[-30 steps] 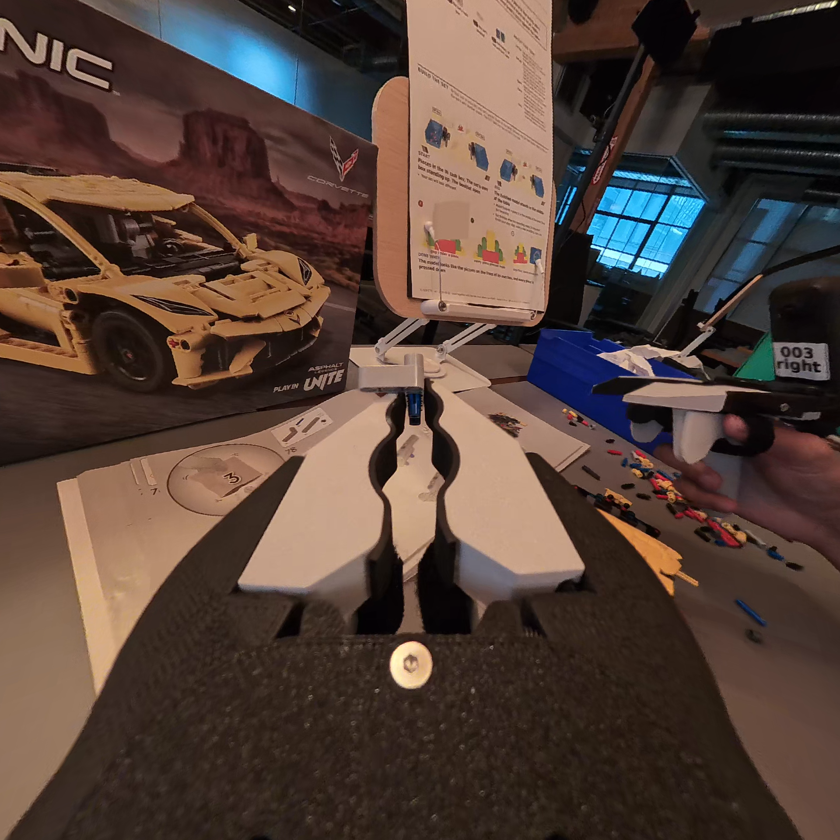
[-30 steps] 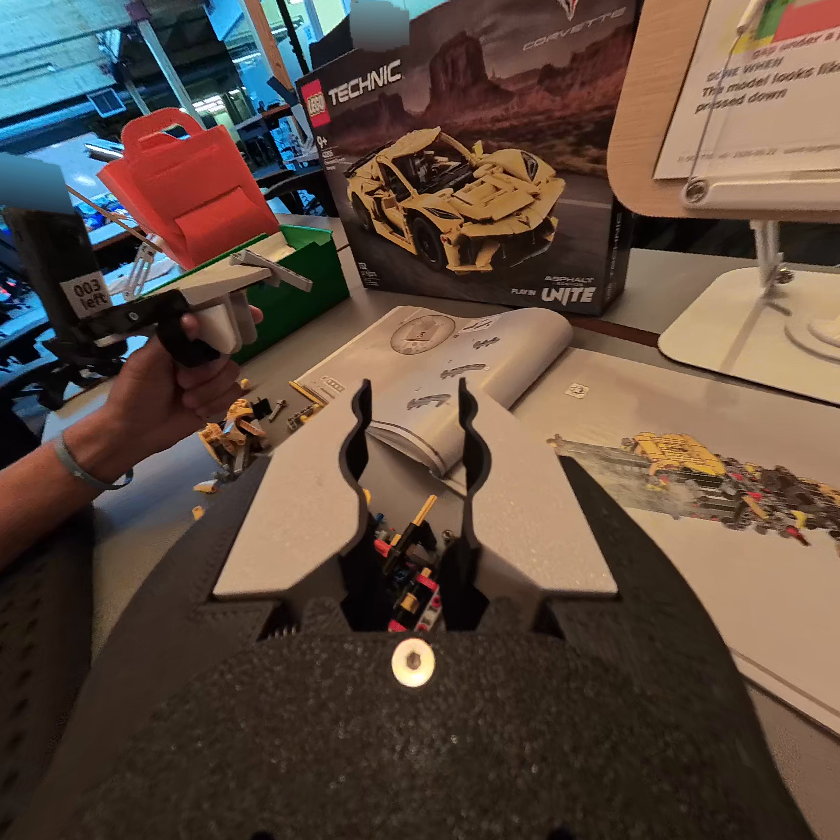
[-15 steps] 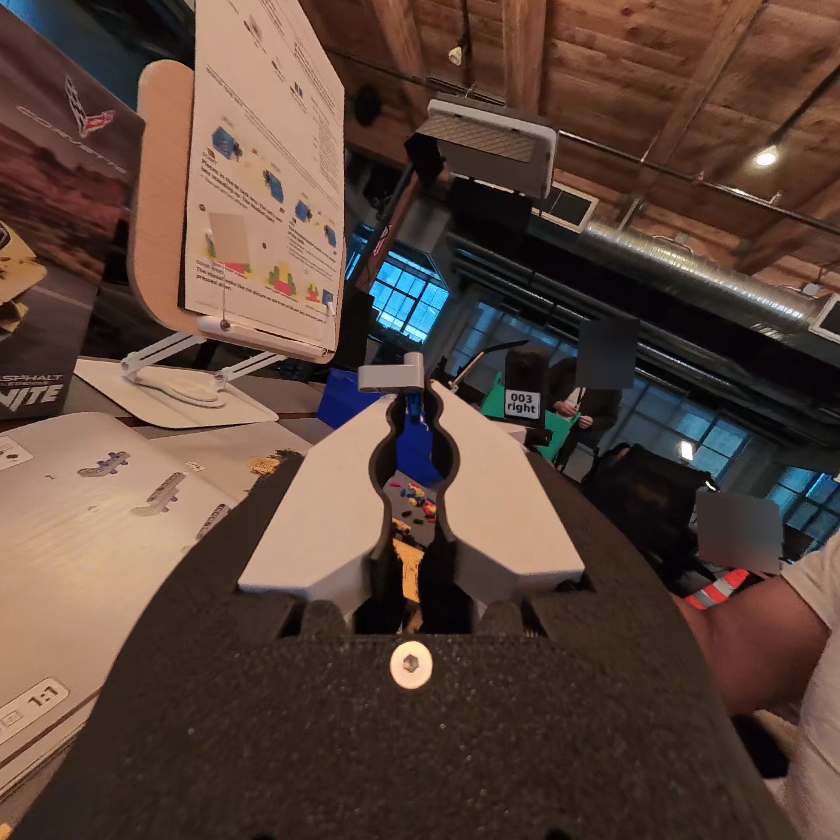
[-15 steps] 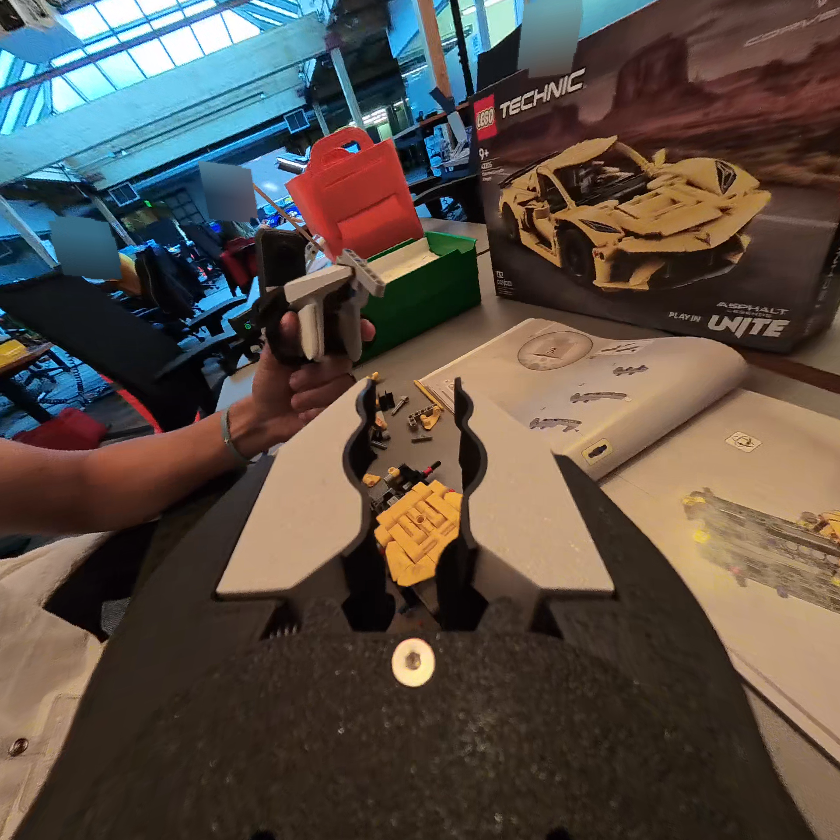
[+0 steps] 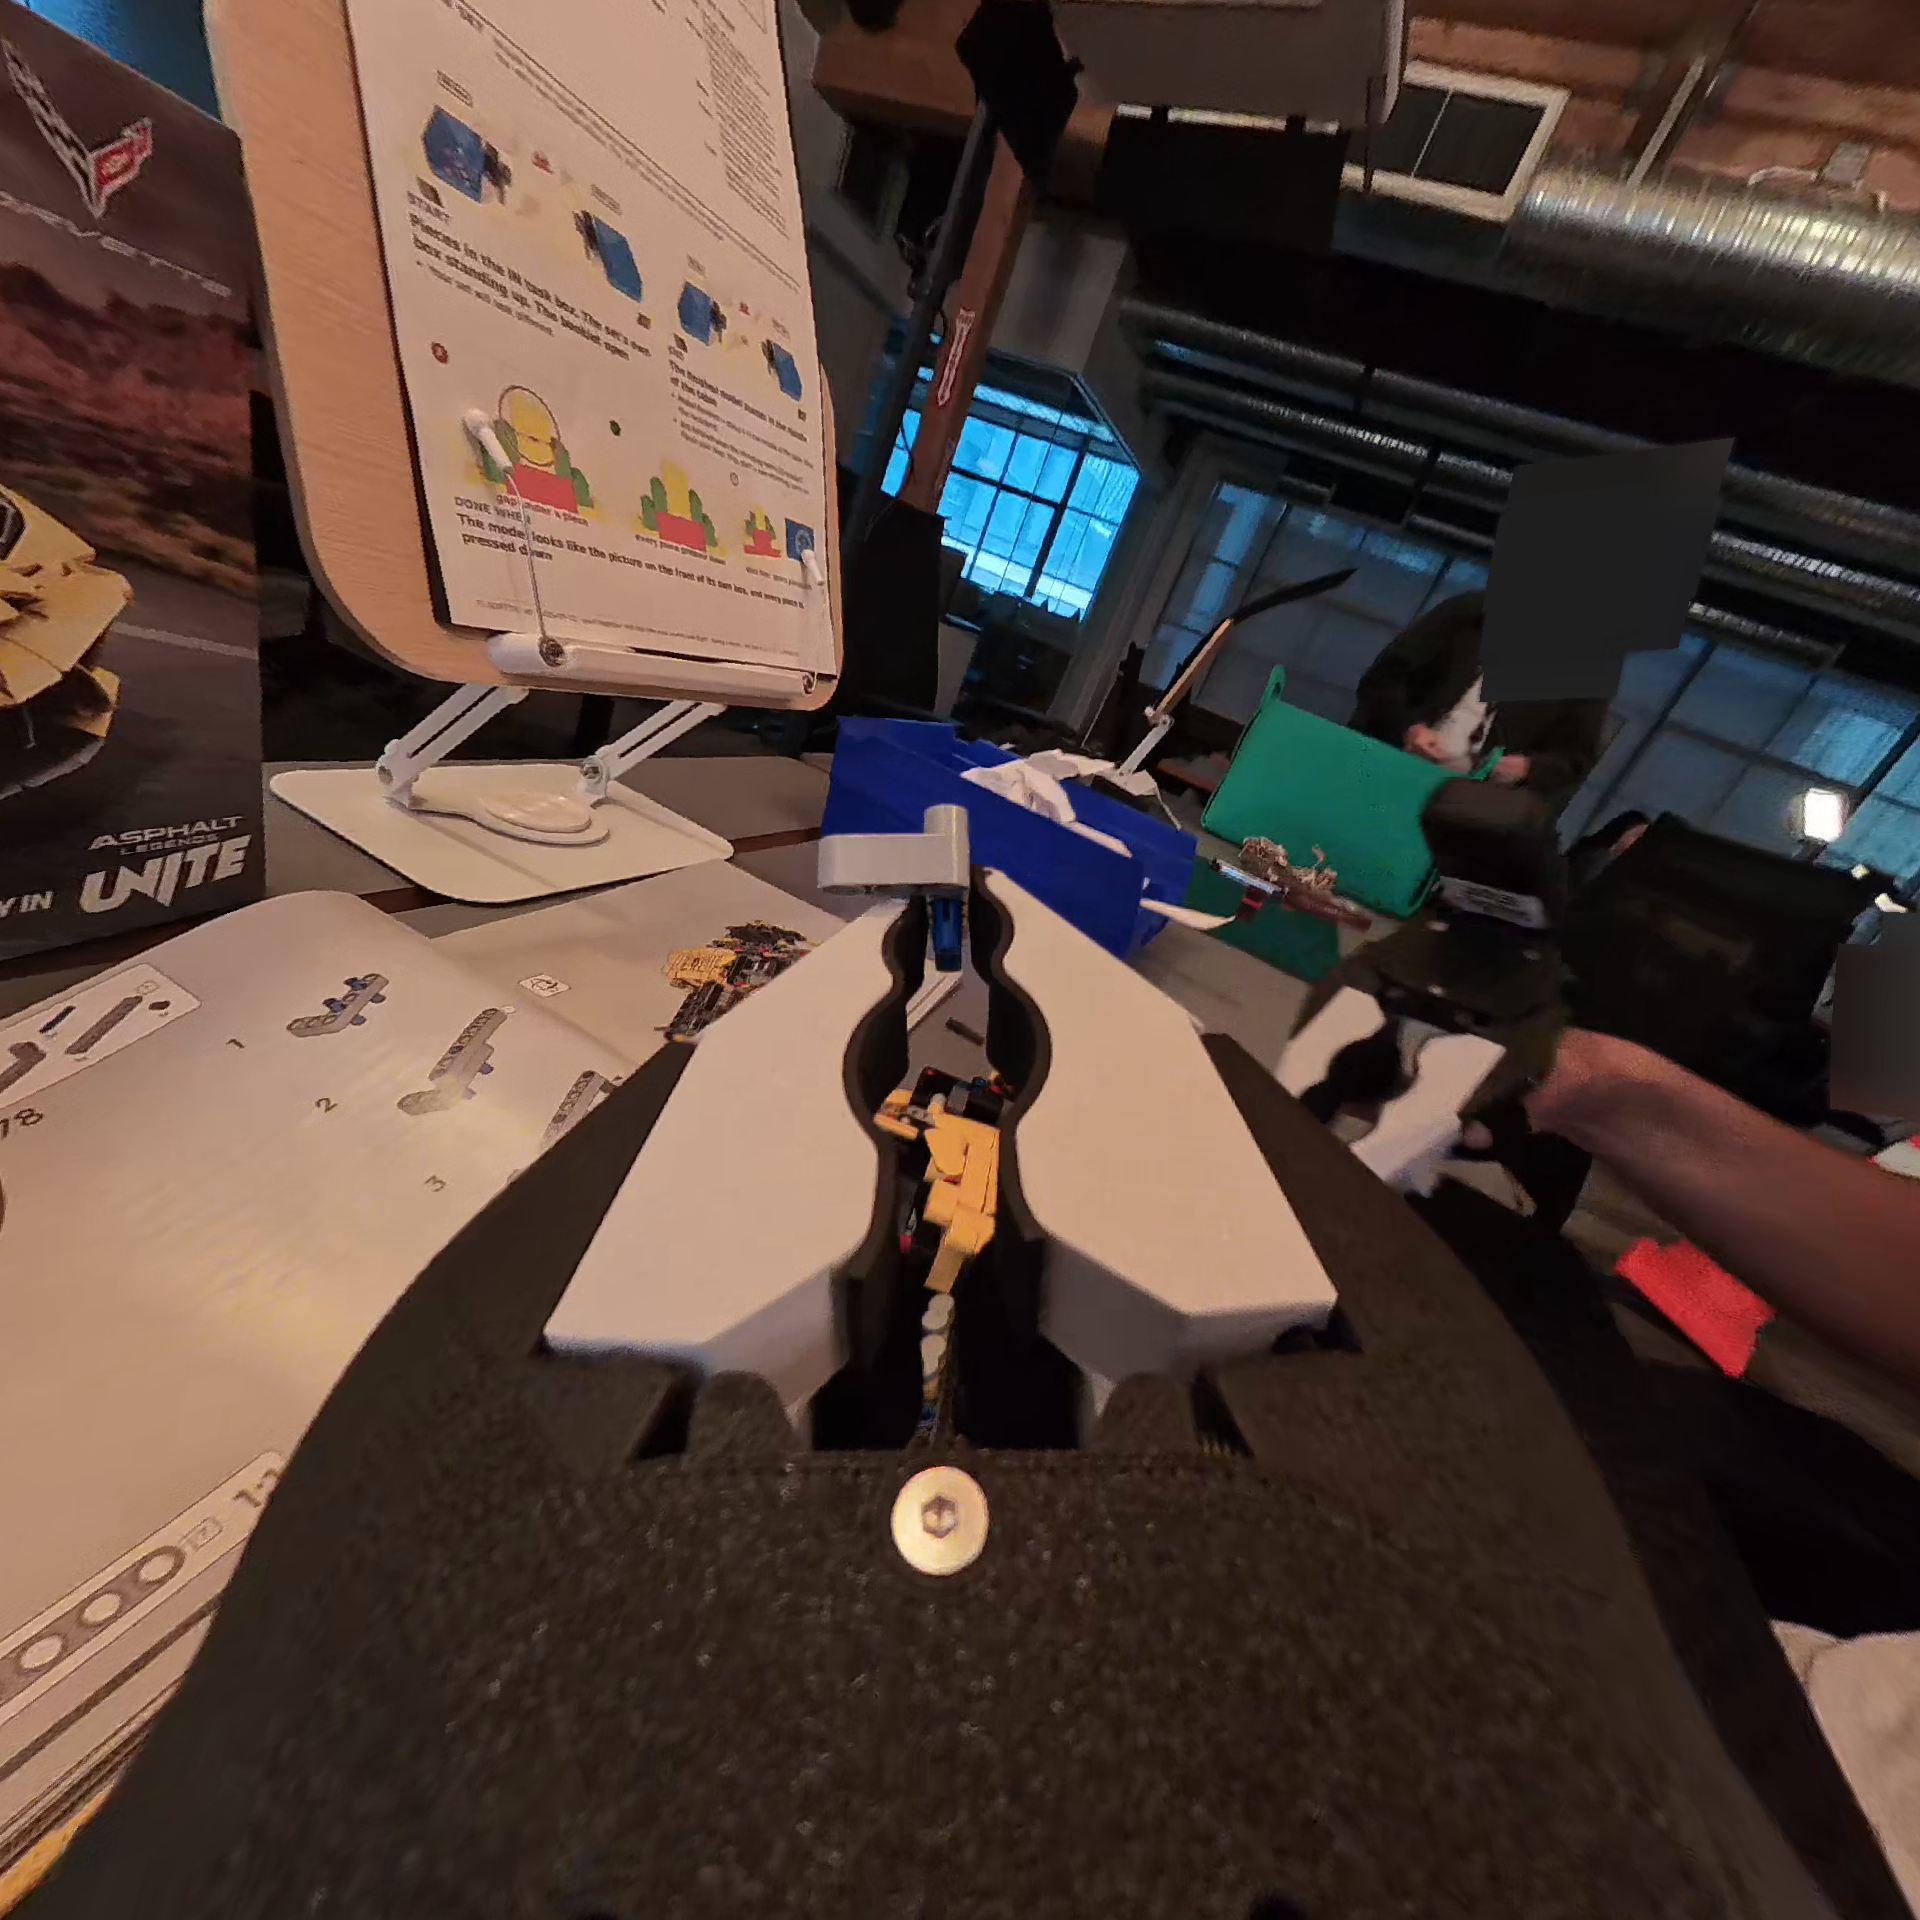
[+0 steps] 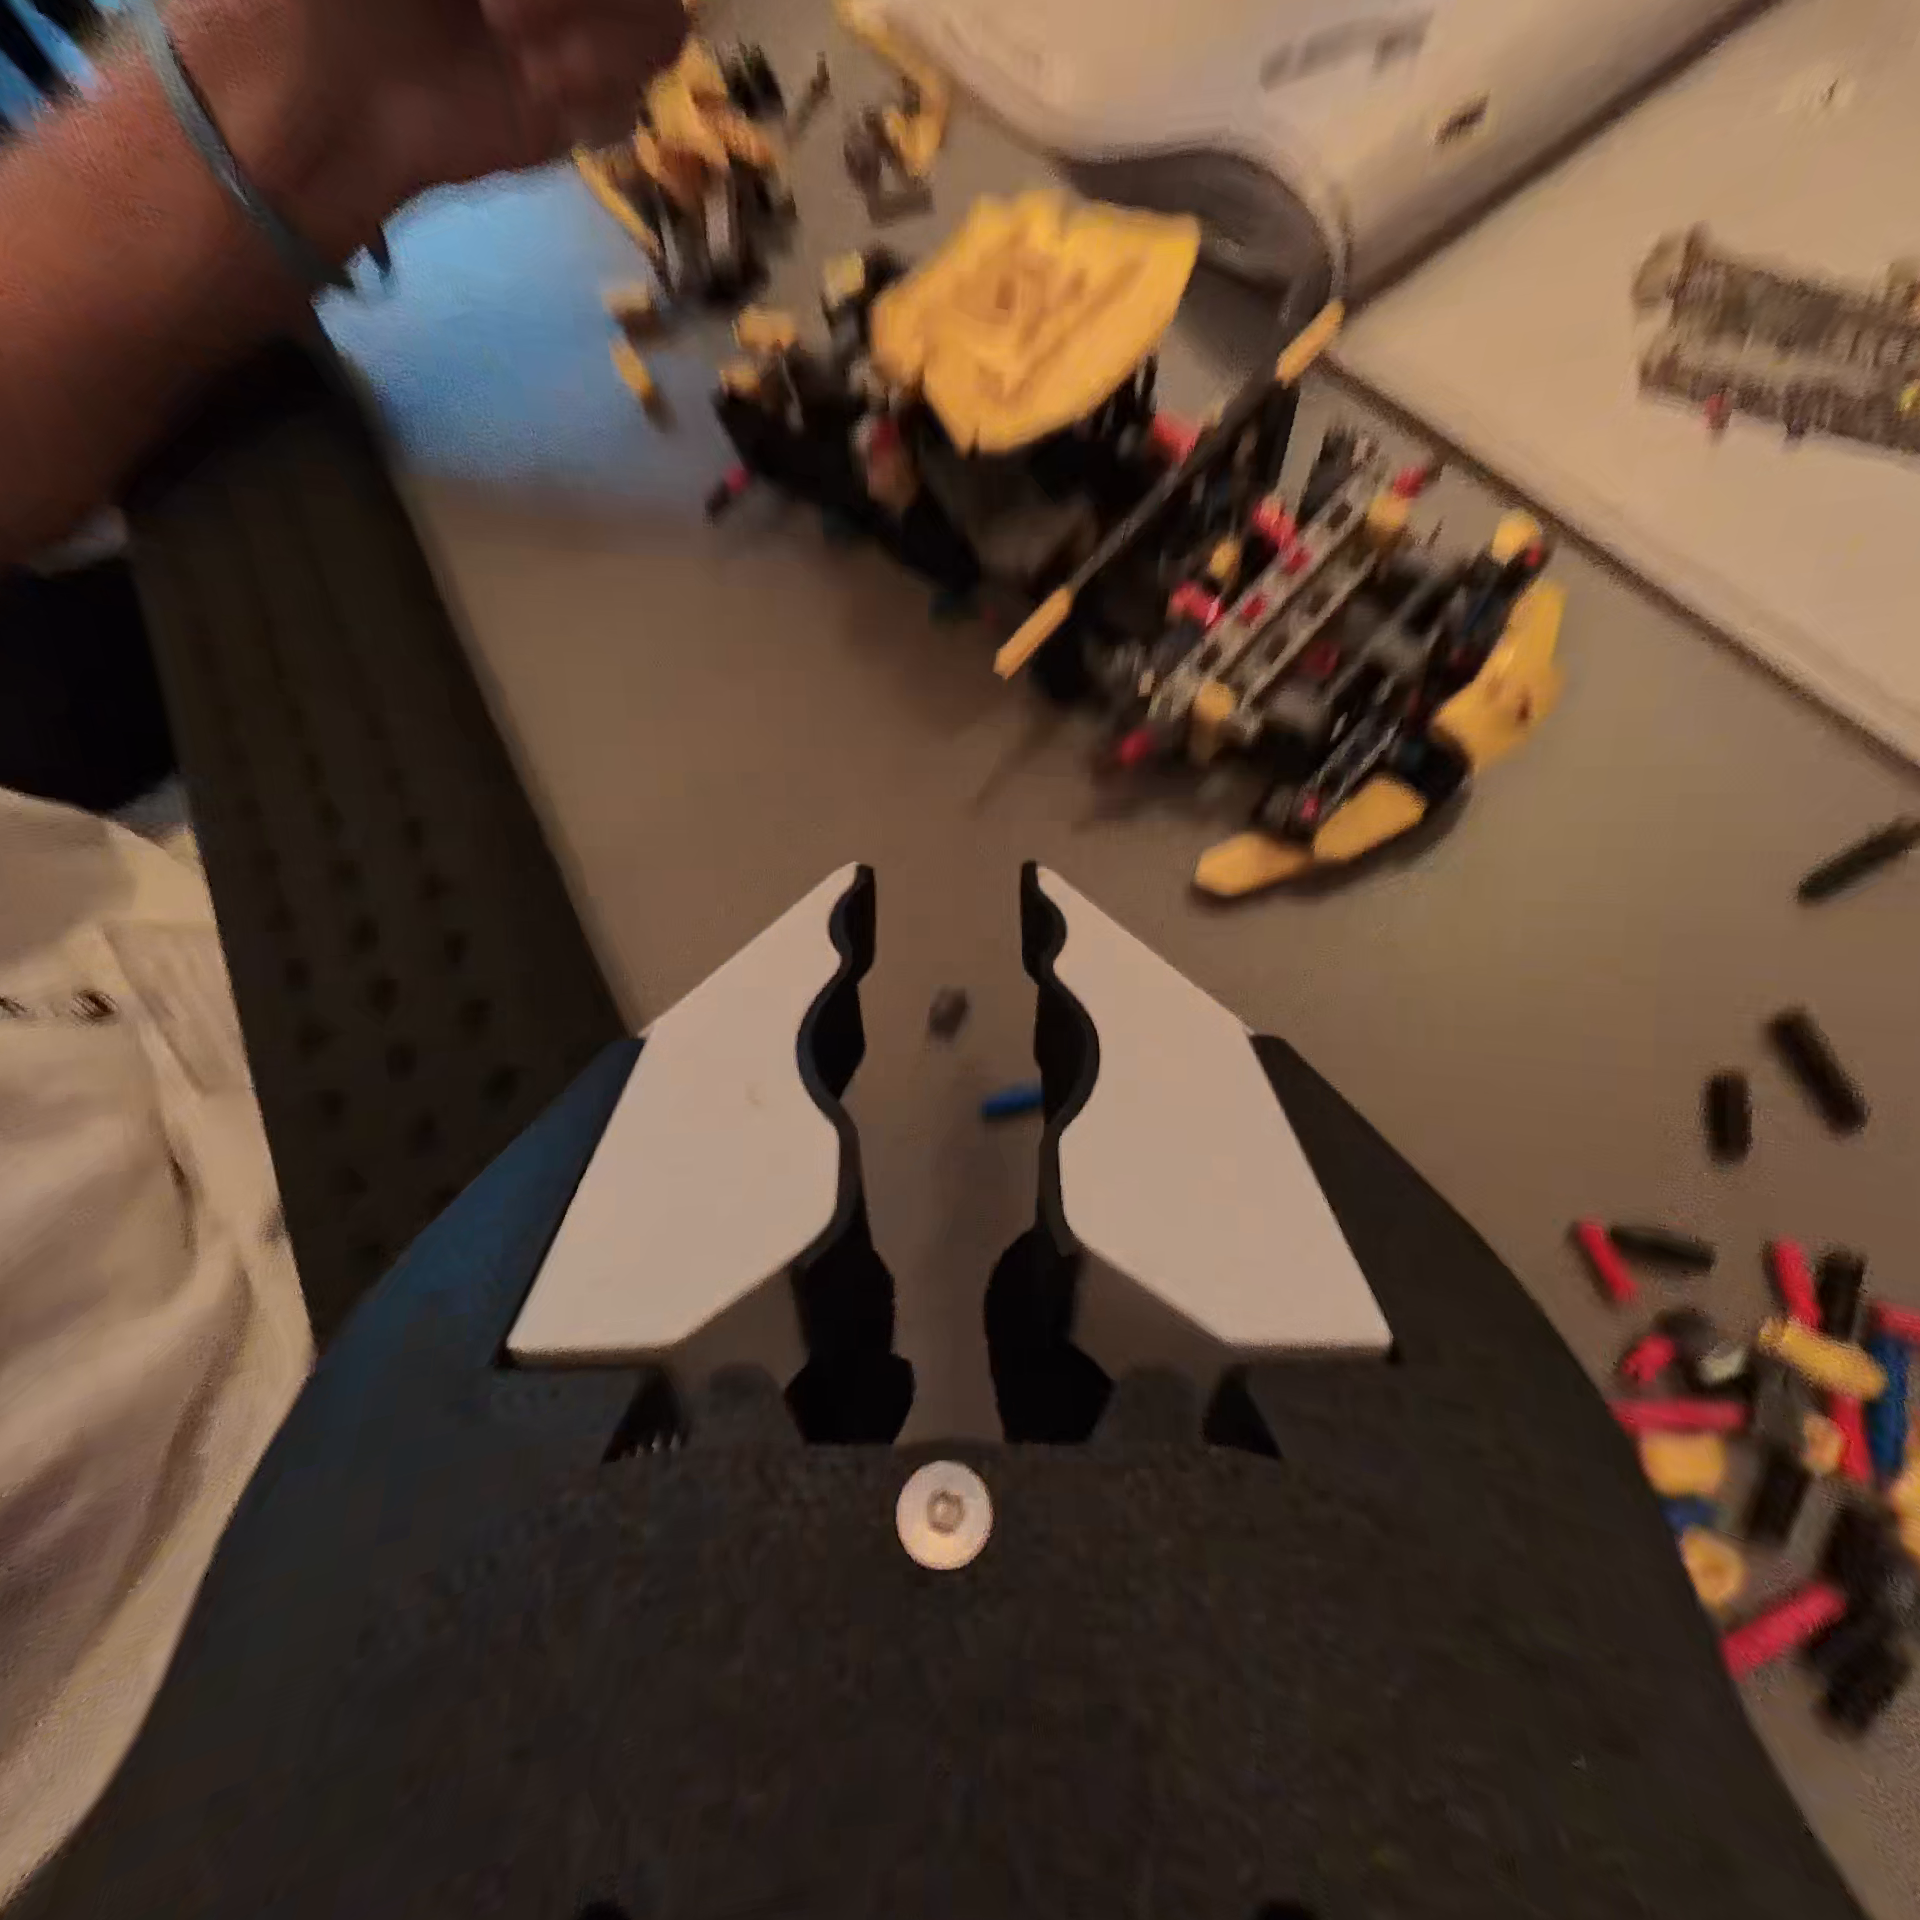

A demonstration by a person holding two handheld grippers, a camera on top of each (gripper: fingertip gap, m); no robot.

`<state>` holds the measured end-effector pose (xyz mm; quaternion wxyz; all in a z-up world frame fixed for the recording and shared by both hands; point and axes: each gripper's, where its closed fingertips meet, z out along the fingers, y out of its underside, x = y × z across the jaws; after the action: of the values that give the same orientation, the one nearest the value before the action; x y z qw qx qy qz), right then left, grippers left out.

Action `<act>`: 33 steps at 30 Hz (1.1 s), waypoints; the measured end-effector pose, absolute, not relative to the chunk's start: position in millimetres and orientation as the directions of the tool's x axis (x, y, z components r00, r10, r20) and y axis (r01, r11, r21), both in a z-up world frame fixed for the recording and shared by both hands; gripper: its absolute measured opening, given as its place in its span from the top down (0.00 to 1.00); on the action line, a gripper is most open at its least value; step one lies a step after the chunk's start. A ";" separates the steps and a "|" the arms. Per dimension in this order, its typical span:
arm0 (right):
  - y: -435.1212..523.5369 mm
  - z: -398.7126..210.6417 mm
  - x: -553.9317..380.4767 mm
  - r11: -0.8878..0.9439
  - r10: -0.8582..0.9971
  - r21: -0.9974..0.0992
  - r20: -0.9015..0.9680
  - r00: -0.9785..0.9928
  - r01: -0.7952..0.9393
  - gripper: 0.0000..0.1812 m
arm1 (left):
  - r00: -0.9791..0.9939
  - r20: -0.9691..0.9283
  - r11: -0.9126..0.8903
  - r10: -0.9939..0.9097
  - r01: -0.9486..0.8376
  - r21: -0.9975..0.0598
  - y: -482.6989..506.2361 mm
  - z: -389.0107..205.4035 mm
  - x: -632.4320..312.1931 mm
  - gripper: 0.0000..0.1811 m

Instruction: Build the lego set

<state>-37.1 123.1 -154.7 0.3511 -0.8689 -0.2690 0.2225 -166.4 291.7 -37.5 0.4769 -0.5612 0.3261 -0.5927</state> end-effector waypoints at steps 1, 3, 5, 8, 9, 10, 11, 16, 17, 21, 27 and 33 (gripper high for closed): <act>112.6 -164.6 -36.3 -0.617 0.611 -0.712 -0.166 0.774 0.334 0.86 | 0.096 0.342 -0.321 -0.935 0.185 -0.929 289.8 -38.8 -165.1 0.97; 105.8 -173.9 -39.6 -0.618 0.568 -0.714 -0.115 0.815 0.330 0.85 | 0.100 0.363 -0.342 -0.926 0.182 -0.922 283.1 -37.3 -163.8 0.96; 113.8 -160.1 -54.7 -0.572 0.534 -0.777 -0.110 0.838 0.263 0.85 | 0.023 0.429 -0.415 -0.903 0.209 -0.885 260.8 -29.8 -162.0 0.96; 133.3 -97.4 -92.8 -0.401 0.578 -0.916 -0.230 0.783 0.027 0.87 | -0.141 0.478 -0.498 -0.867 0.226 -0.837 214.0 -19.4 -159.1 0.96; 138.0 -74.5 -103.8 -0.351 0.615 -0.933 -0.289 0.733 -0.074 0.88 | -0.206 0.484 -0.523 -0.850 0.231 -0.820 198.2 -13.8 -160.3 0.96; 142.3 -55.7 -111.9 -0.321 0.650 -0.932 -0.345 0.677 -0.167 0.87 | -0.250 0.479 -0.533 -0.842 0.246 -0.809 185.5 -8.2 -162.5 0.96; 145.1 -40.8 -119.0 -0.310 0.688 -0.920 -0.392 0.611 -0.241 0.87 | -0.274 0.466 -0.532 -0.841 0.263 -0.805 175.2 -4.0 -164.5 0.96; 138.1 -16.8 -153.5 -0.351 0.813 -0.902 -0.427 0.397 -0.251 0.90 | -0.279 0.389 -0.456 -0.878 0.241 -0.857 140.4 -8.2 -162.9 0.96; 134.9 -20.7 -158.4 -0.357 0.823 -0.911 -0.411 0.392 -0.206 0.95 | -0.279 0.378 -0.444 -0.883 0.235 -0.865 135.5 -9.6 -162.3 0.96; 125.4 -26.9 -162.2 -0.358 0.843 -0.922 -0.387 0.372 -0.149 0.96 | -0.263 0.372 -0.426 -0.890 0.192 -0.884 126.8 -16.2 -163.1 0.94; 122.0 -104.5 -129.3 -0.343 0.891 -0.915 -0.244 0.382 0.215 0.97 | -0.037 0.342 -0.338 -0.939 -0.098 -0.936 131.2 -78.1 -184.2 0.71; 121.2 -188.8 -148.8 -0.326 0.938 -0.786 -0.199 0.284 0.526 0.97 | 0.005 0.305 -0.298 -0.952 -0.228 -0.927 122.7 -100.9 -222.2 0.72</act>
<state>-148.8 121.2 -188.8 0.3050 -0.7409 -0.4940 0.3377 -222.2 122.7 -100.9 0.3497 -0.6168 0.4784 -0.5181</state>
